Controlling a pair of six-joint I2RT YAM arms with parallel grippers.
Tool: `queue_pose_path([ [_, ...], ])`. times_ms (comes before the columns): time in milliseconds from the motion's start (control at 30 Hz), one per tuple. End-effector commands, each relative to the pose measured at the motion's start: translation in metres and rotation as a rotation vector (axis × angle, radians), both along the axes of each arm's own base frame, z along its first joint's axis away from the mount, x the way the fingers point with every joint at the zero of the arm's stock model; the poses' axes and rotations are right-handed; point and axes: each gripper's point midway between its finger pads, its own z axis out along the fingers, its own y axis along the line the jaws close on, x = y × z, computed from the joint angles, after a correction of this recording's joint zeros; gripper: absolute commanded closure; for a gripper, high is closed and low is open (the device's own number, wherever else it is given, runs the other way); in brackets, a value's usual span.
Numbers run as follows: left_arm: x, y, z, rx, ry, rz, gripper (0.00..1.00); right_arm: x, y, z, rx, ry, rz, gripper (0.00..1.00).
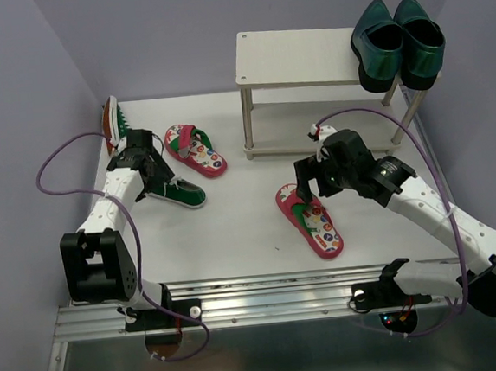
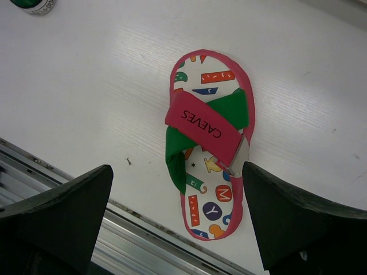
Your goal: Place and organize the shoes onto the shoe shelf
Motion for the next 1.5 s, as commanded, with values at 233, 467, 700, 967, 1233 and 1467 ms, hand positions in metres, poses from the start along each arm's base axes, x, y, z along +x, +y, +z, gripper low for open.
queue_pose_path([
  [233, 0.056, -0.038, 0.044, -0.002, -0.197, -0.101, 0.16, 0.022, 0.006, 0.015, 0.076, -0.072, -0.108, 0.0],
  [467, 0.108, -0.073, 0.05, -0.004, -0.281, -0.272, 0.02, 0.019, 0.005, 0.01, 0.102, -0.044, -0.148, 0.0],
  [700, 0.131, -0.075, 0.015, 0.031, -0.221, -0.303, 0.05, 0.017, 0.003, 0.011, 0.104, -0.035, -0.163, 0.0],
  [967, 0.15, -0.084, -0.02, 0.025, -0.21, -0.316, 0.16, 0.014, 0.004, 0.011, 0.118, -0.026, -0.166, 0.0],
  [1233, 0.154, -0.067, -0.023, 0.085, -0.193, -0.229, 0.65, 0.011, -0.002, 0.014, 0.12, -0.028, -0.186, 0.0],
  [1467, 0.139, -0.029, 0.069, 0.241, -0.323, -0.101, 1.0, 0.008, -0.002, 0.016, 0.134, -0.026, -0.195, 0.0],
])
